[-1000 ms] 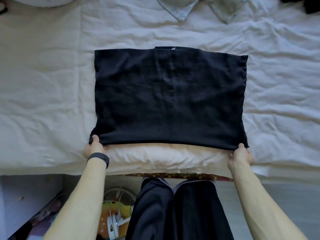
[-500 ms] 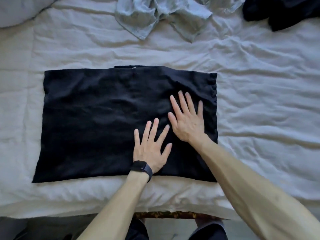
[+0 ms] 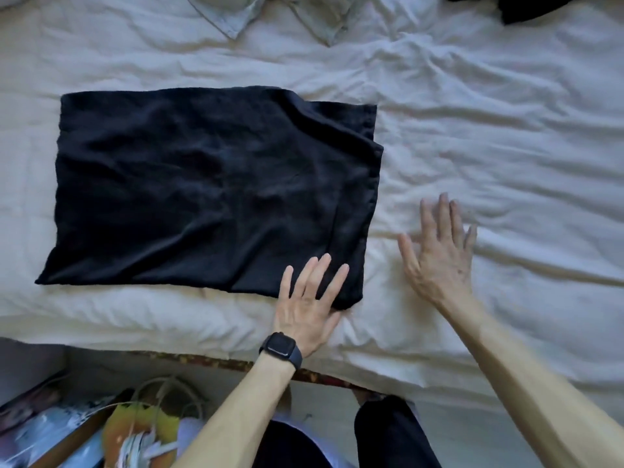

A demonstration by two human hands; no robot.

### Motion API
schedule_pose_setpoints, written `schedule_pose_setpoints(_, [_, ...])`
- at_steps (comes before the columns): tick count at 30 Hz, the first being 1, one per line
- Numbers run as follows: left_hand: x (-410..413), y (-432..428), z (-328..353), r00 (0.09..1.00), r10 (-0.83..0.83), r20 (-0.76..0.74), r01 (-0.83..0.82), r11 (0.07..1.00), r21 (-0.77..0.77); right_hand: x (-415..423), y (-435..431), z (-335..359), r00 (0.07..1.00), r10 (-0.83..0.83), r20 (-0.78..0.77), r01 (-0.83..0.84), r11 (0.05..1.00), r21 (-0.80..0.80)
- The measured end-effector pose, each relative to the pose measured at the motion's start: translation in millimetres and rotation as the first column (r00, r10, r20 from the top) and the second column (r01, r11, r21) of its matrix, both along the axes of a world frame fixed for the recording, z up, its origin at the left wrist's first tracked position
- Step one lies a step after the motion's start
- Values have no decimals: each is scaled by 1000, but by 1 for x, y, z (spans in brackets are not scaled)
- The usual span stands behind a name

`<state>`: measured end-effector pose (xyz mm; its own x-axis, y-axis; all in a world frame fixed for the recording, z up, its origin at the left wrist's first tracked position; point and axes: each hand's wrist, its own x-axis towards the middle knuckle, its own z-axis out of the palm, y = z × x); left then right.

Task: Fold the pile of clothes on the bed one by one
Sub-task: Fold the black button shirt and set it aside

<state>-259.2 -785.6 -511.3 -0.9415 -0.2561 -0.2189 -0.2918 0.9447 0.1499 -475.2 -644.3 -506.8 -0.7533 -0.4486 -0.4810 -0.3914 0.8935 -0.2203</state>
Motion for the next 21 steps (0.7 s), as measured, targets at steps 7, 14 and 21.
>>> schedule_pose_setpoints(7, [-25,0,11,980,-105,-168,93,993,-78,74,55,0,991,35,126,-45,996,81])
schedule_pose_setpoints(14, [-52,-8,50,913,408,15,-396,876,275,34,22,25,976,-163,143,168,985,-27])
schedule_pose_setpoints(21, [-54,-47,107,491,862,129,-779,367,509,-22,-72,54,574,-344,743,662,729,-175])
